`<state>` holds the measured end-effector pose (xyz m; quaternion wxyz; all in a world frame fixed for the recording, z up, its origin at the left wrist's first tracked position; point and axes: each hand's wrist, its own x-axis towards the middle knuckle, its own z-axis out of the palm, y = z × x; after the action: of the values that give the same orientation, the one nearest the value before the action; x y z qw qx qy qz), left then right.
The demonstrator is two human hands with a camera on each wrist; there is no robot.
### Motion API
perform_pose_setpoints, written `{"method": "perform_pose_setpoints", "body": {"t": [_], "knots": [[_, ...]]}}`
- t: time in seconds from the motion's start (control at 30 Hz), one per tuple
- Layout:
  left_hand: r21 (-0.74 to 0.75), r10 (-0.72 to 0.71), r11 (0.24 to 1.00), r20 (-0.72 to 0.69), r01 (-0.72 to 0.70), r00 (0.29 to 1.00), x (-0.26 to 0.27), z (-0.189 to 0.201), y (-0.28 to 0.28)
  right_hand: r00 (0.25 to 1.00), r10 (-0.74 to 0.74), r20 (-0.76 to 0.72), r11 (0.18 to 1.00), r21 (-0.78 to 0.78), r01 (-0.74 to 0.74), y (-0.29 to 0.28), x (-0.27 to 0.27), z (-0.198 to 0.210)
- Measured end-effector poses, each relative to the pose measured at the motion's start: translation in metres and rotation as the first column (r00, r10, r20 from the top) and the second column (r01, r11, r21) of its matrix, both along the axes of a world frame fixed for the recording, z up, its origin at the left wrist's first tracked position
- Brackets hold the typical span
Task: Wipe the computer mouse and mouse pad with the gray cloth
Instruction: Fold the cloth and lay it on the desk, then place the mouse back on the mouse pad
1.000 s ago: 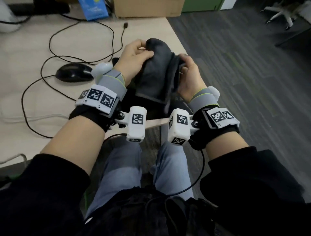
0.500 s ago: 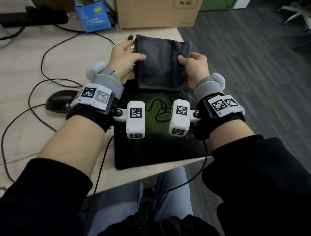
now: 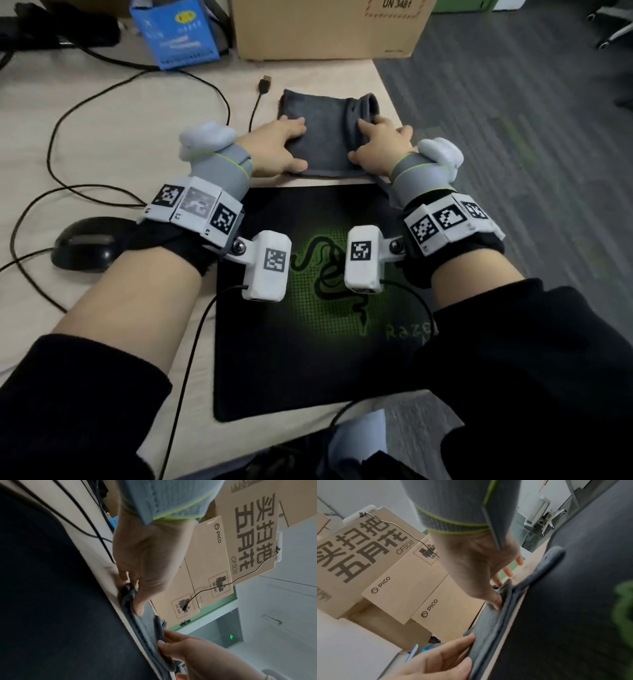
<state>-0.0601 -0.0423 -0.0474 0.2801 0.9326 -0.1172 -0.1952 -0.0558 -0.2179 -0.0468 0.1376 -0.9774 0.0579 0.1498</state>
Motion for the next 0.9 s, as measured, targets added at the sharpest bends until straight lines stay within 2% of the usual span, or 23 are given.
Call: {"method": "perform_pose_setpoints", "body": {"t": [0.13,0.23,0.4,0.6,0.9], "knots": [[0.145,-0.058,0.988,-0.010,0.059,0.998,0.005,0.001,-0.003,0.998,-0.037,-0.050,0.999,0.015,0.038,0.003,0.015,-0.001],[0.245,-0.065,0.967,-0.001,0.063,0.998,0.007,0.006,-0.010,0.994,-0.110,-0.021,0.994,0.003,0.110,0.005,0.022,-0.001],[0.300,-0.036,0.953,-0.008,0.037,0.999,0.013,0.013,-0.018,0.993,-0.117,0.023,0.989,-0.087,0.118,0.001,0.030,-0.003],[0.267,0.029,0.963,-0.017,-0.024,0.999,0.006,0.019,-0.022,0.988,-0.139,0.061,0.988,-0.062,0.142,0.007,0.018,0.000],[0.121,0.093,0.988,0.009,-0.094,0.996,-0.038,0.037,-0.004,0.999,-0.031,0.043,0.996,0.090,0.027,0.035,-0.027,0.023]]}}
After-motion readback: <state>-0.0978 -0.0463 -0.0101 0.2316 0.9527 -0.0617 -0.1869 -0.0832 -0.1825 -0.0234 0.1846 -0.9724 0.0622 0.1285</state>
